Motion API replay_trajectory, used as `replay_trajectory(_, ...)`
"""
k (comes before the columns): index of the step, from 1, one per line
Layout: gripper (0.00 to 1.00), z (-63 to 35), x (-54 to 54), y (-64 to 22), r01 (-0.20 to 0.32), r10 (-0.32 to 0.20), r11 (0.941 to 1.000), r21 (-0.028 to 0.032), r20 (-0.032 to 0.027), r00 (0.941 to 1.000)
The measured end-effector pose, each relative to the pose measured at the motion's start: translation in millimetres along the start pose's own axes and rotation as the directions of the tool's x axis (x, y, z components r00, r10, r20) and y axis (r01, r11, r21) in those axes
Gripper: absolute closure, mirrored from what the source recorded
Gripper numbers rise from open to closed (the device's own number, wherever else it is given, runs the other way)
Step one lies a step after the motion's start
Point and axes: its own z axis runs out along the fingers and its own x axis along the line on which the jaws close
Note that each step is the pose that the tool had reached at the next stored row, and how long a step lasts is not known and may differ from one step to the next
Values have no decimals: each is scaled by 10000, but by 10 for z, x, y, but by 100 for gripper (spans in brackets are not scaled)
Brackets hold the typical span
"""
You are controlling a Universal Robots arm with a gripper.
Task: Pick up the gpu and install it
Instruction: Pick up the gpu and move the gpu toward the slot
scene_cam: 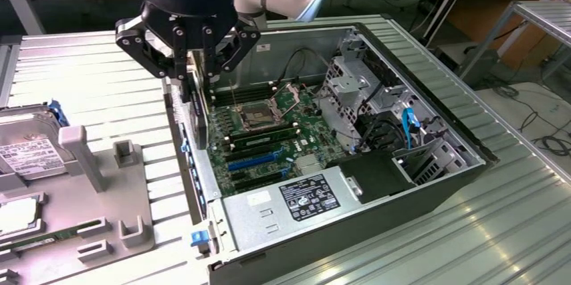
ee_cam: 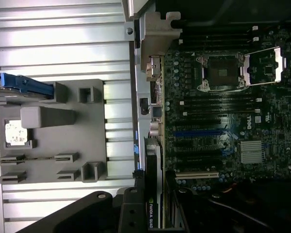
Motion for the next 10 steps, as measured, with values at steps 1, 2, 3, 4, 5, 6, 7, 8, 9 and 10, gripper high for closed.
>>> replay_trajectory(1, 73, 0, 0, 0, 0, 0, 10000, 1, -1, 10000)
replay_trajectory(2, 73, 0, -1, 0, 1, -1, 10000, 0, 0, 10000)
replay_trajectory(3, 73, 0, -4, 1, 1, -1, 10000, 0, 0, 10000)
replay_trajectory(4, 73, 0, -20, 2, 2, -2, 10000, 1, -1, 10000)
replay_trajectory(5, 73, 0, -37, 2, 1, -1, 10000, 1, -1, 10000)
replay_trajectory(6, 73, 0, -58, 3, 1, -1, 10000, 1, -1, 10000)
replay_trajectory(7, 73, 1, -74, 4, 1, -1, 10000, 0, 0, 10000)
replay_trajectory(8, 73, 1, -92, 5, 1, -1, 10000, 1, -1, 10000)
replay_trajectory(9, 73, 1, -102, 5, 1, -1, 10000, 1, -1, 10000)
replay_trajectory(10, 73, 2, -112, 6, 1, -1, 10000, 0, 0, 10000)
